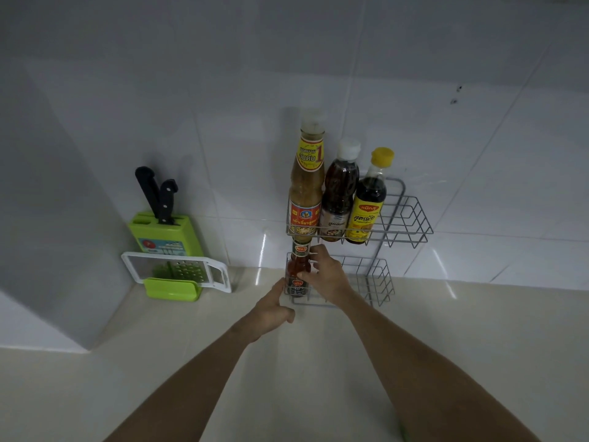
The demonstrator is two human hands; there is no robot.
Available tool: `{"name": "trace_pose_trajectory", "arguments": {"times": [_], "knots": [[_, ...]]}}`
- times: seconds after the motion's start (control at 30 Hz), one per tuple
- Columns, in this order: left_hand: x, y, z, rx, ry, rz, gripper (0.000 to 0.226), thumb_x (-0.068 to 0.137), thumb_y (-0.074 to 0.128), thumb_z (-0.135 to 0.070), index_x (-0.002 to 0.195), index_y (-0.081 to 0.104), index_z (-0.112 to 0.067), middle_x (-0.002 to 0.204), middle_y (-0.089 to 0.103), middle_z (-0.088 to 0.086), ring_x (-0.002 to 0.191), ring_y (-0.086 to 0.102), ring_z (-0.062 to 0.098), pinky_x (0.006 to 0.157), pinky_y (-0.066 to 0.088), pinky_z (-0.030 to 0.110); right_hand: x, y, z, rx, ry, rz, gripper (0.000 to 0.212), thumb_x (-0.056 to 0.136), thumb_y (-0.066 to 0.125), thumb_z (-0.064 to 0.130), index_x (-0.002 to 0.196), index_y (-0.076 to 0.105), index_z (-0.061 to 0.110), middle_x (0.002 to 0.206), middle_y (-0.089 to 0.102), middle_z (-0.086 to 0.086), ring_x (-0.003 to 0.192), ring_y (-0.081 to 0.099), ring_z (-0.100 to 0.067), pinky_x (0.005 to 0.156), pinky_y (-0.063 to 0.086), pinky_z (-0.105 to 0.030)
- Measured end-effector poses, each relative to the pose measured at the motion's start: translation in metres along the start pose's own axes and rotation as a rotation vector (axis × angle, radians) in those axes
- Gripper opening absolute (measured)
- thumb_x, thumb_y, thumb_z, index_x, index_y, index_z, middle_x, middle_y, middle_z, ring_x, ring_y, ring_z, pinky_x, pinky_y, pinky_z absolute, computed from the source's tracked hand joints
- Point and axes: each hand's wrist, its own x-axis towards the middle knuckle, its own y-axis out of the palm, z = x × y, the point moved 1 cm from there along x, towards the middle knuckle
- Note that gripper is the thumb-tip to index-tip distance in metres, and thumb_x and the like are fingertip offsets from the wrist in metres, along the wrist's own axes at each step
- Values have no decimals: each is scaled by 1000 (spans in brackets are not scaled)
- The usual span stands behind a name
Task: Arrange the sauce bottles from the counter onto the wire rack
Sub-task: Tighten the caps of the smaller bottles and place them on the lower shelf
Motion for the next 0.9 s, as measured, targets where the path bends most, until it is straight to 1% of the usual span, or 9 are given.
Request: {"name": "trace_pose_trajectory", "arguments": {"times": [0.1, 0.27, 0.4, 0.53, 0.63, 0.7, 0.8, 0.83, 0.9], "knots": [[-3, -3, 0, 12, -9, -12, 91, 81, 59, -3, 155, 8, -24, 163, 12, 0, 148, 17, 21, 112, 27, 32, -4, -2, -2, -12, 1, -10, 57, 78, 74, 19, 125, 42, 13, 126, 60, -11, 117, 57, -25, 99, 48, -43], [-8, -5, 3, 7, 3, -30, 91, 81, 59, -3, 154, 10, -24, 163, 10, 0, 148, 17, 20, 111, 28, 30, -13, -6, -5, -25, 13, -22, 60, 78, 75, 20, 127, 41, 12, 128, 58, -14, 118, 55, -29, 99, 48, -44], [-22, -6, -2, -23, 30, -54, 90, 81, 60, -4, 154, 12, -25, 162, 15, 0, 147, 20, 20, 108, 29, 28, -33, -15, -2, 35, 3, -29, 56, 80, 74, 18, 127, 43, 11, 126, 57, -13, 117, 55, -27, 94, 49, -39], [-50, 0, -2, -83, 64, -80, 82, 82, 58, -4, 152, 21, -25, 160, 22, -1, 145, 25, 20, 107, 29, 28, -70, -29, 10, 98, -38, -40, 52, 83, 72, 15, 126, 45, 9, 121, 57, -10, 113, 56, -24, 95, 48, -35], [-79, 11, 3, -145, 126, -61, 71, 82, 58, 2, 145, 37, -24, 153, 37, 3, 141, 34, 22, 110, 33, 32, -108, -43, 27, 147, -74, -34, 42, 84, 71, 12, 121, 50, 10, 113, 57, -4, 104, 59, -21, 92, 50, -32], [-104, 23, 17, -153, 156, -20, 66, 81, 57, 7, 140, 45, -20, 147, 46, 6, 138, 40, 24, 108, 37, 32, -141, -51, 34, 99, -134, -1, 29, 86, 69, 15, 111, 57, 15, 106, 62, 2, 95, 64, -14, 84, 51, -25], [-139, 45, 47, -54, 193, 116, 69, 78, 54, 13, 140, 46, -17, 145, 48, 4, 137, 40, 20, 107, 39, 31, -195, -56, 42, -41, -237, 104, 12, 87, 68, 24, 98, 65, 22, 98, 68, 9, 86, 64, 0, 77, 47, -11], [-148, 52, 59, -12, 187, 176, 71, 77, 53, 14, 140, 45, -18, 146, 46, 1, 137, 38, 17, 106, 40, 30, -213, -57, 44, -81, -263, 159, 11, 87, 68, 28, 96, 67, 22, 96, 69, 10, 86, 63, 1, 76, 48, -10], [-165, 68, 82, 64, 188, 308, 75, 74, 55, 9, 142, 43, -21, 146, 44, -6, 137, 35, 8, 107, 39, 26, -245, -58, 45, -162, -303, 289, 21, 85, 67, 40, 95, 68, 22, 93, 69, 11, 83, 63, -1, 73, 49, -13]]}}
